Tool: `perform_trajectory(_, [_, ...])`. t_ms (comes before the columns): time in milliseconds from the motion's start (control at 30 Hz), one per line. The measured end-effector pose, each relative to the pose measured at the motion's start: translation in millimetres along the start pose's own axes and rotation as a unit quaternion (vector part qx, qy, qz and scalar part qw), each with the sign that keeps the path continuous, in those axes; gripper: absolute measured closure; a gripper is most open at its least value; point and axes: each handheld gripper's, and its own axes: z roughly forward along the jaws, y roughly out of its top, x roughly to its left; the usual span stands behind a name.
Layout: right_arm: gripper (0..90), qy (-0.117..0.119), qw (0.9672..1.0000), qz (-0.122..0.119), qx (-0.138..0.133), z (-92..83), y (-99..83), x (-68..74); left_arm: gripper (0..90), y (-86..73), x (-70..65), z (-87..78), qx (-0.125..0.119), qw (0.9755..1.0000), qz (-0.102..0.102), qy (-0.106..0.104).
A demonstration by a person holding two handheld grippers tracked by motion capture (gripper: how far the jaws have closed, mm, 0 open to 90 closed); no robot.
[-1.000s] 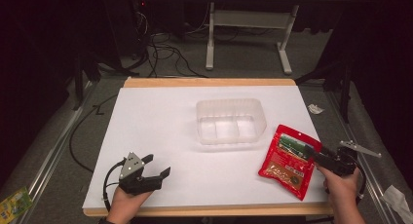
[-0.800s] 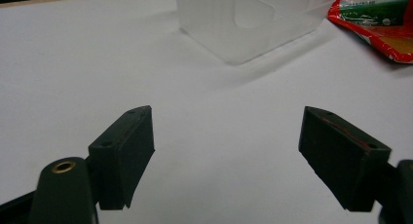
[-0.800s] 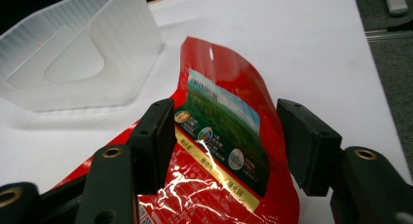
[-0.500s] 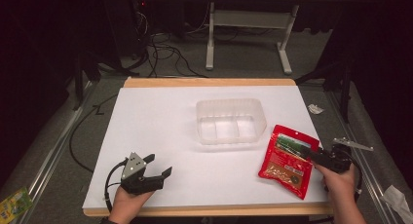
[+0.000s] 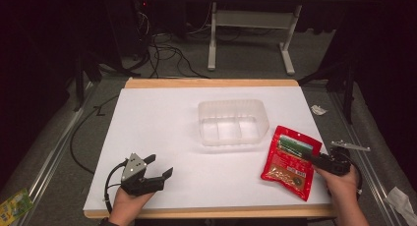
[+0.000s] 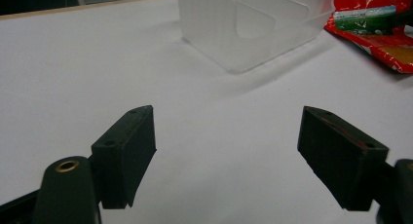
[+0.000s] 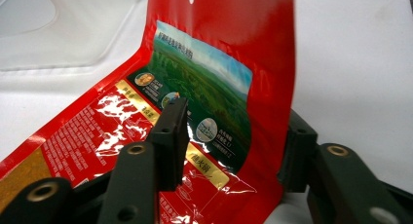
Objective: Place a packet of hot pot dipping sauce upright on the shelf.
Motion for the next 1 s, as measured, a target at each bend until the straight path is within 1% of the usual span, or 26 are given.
perform_trajectory(33, [60.2,0.0,1.0,0.0,0.0,0.0,0.0,0.0,22.2,0.0,0.0,0.0,0.0,1.0,0.0,0.0])
perform_trajectory(67, [63.8,0.002,1.0,-0.001,-0.001,-0.4,-0.2,-0.2,22.2,0.5,0.1,-0.5,-0.002,1.0,-0.001,0.0])
perform_trajectory(100, [71.3,0.004,1.0,-0.007,-0.004,-1.8,-0.6,0.4,22.3,1.4,0.3,-0.7,-0.004,1.0,0.0,0.003])
perform_trajectory(133, [76.5,0.009,0.9999,-0.01,-0.003,-2.6,-1.0,0.6,22.3,1.4,0.3,-0.6,-0.004,1.0,0.0,0.004])
perform_trajectory(200, [80.6,0.02,0.9997,-0.012,-0.001,-3.8,-1.3,0.9,22.2,0.6,0.5,-0.3,-0.003,1.0,-0.002,0.007])
perform_trajectory(233, [81.2,0.024,0.9996,-0.012,-0.001,-4.0,-1.5,1.2,22.2,0.6,0.5,-0.3,-0.003,1.0,-0.002,0.007])
perform_trajectory(267, [82.5,0.026,0.9996,-0.013,-0.001,-4.3,-1.8,1.9,22.2,-0.1,0.7,-0.8,-0.002,1.0,-0.006,0.007])
perform_trajectory(333, [84.2,0.027,0.9995,-0.015,0.0,-4.5,-2.0,2.8,22.2,-0.2,0.7,-1.0,-0.003,0.9999,-0.006,0.008])
perform_trajectory(367, [88.2,0.027,0.9995,-0.018,0.0,-5.5,-1.7,4.6,22.2,-0.1,0.5,-1.3,-0.004,0.9999,-0.006,0.008])
perform_trajectory(400, [89.6,0.03,0.9993,-0.021,-0.001,-6.5,-1.0,5.6,22.2,0.6,-0.1,-1.9,-0.005,1.0,-0.001,0.008])
perform_trajectory(467, [90.0,0.034,0.999,-0.028,-0.004,-7.7,0.2,6.7,22.2,0.9,-0.3,-1.7,-0.008,0.9999,-0.003,0.008])
perform_trajectory(500, [90.0,0.035,0.9991,-0.025,-0.005,-8.9,0.4,8.4,22.2,0.9,0.0,-1.5,-0.008,0.9999,-0.004,0.009])
perform_trajectory(533, [90.0,0.035,0.9989,-0.031,-0.008,-9.4,0.5,8.9,22.2,0.8,0.5,-1.4,-0.007,0.9999,-0.004,0.009])
perform_trajectory(567, [90.0,0.035,0.999,-0.027,-0.008,-10.3,0.2,10.5,22.2,0.7,1.0,-1.3,-0.006,0.9999,-0.005,0.009])
perform_trajectory(700, [90.0,0.032,0.9988,-0.034,-0.014,-13.2,-0.1,14.0,22.2,1.0,1.8,-2.0,-0.009,0.9999,-0.005,0.009])
perform_trajectory(733, [90.0,0.029,0.9987,-0.038,-0.019,-16.0,0.1,16.0,22.2,1.1,2.2,-2.7,-0.011,0.9999,-0.005,0.01])
perform_trajectory(767, [90.0,0.027,0.9988,-0.035,-0.021,-17.9,0.1,17.6,22.2,1.4,2.9,-4.4,-0.015,0.9998,-0.007,0.013])
perform_trajectory(867, [90.0,0.024,0.9983,-0.04,-0.035,-23.8,-0.1,22.0,22.2,1.6,3.2,-6.3,-0.019,0.9997,-0.01,0.014])
perform_trajectory(1000, [90.0,0.027,0.9967,-0.051,-0.057,-34.2,2.0,32.0,22.3,1.8,4.4,-8.5,-0.024,0.9995,-0.011,0.016])
